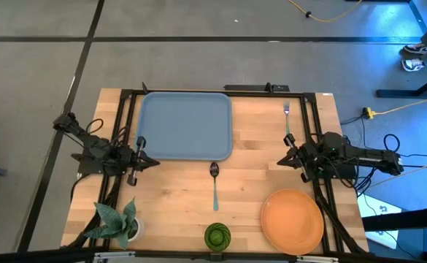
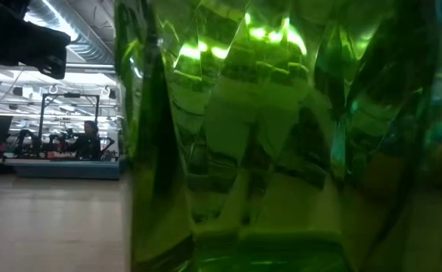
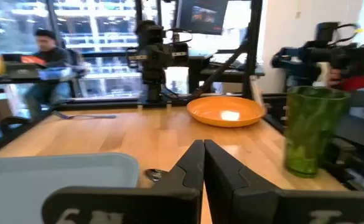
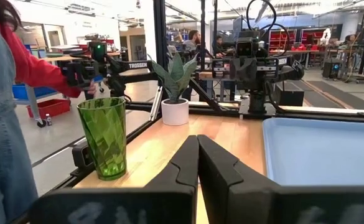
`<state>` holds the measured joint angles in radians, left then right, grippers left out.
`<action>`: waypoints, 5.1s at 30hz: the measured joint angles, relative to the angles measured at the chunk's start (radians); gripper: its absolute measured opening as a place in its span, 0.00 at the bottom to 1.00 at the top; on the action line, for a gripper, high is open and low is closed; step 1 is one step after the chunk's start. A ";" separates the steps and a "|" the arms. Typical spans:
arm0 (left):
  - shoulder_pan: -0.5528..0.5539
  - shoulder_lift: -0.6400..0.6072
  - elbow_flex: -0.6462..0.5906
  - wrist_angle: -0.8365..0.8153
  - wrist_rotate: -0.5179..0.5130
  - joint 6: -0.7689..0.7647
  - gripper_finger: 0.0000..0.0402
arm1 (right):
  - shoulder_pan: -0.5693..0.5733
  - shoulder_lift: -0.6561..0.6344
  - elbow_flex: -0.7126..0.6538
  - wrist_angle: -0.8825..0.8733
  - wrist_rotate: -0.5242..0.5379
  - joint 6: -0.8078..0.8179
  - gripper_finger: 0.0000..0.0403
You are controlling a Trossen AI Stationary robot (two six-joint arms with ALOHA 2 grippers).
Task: Pick and place plate/cup/fork/spoon on tray
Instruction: Put the blue fork on the blue tray
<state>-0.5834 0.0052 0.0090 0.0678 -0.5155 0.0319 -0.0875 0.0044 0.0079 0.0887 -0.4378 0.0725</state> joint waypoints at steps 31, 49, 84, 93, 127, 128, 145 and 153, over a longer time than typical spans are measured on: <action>0.001 0.000 0.000 0.104 -0.412 -0.100 0.00 | 0.000 0.220 0.518 -0.423 0.540 0.322 0.03; 0.000 0.000 0.000 0.074 -0.411 -0.056 0.00 | -0.002 0.955 1.232 -1.249 0.701 0.915 0.03; 0.000 0.000 0.000 0.076 -0.407 -0.082 0.00 | -0.644 1.534 1.260 -1.363 0.655 0.758 0.28; 0.000 0.000 0.000 0.076 -0.407 -0.082 0.00 | -0.729 1.708 1.260 -1.365 0.631 0.756 0.28; 0.001 0.000 0.000 0.110 -0.407 -0.082 0.00 | -0.831 1.960 1.260 -1.271 0.646 0.625 0.28; 0.000 0.000 0.000 0.110 -0.410 -0.083 0.00 | -0.831 1.960 1.260 -1.271 0.647 0.626 0.28; 0.000 0.000 0.000 0.109 -0.411 -0.082 0.00 | -0.845 1.951 1.129 -1.201 0.635 0.605 0.28; 0.001 0.000 0.000 0.110 -0.412 -0.082 0.00 | -0.849 1.954 1.129 -1.183 0.641 0.563 0.28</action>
<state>-0.5828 0.0053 0.0086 0.1776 -0.9274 -0.0505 -0.9365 1.9579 1.1370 -1.0947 0.2034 0.6354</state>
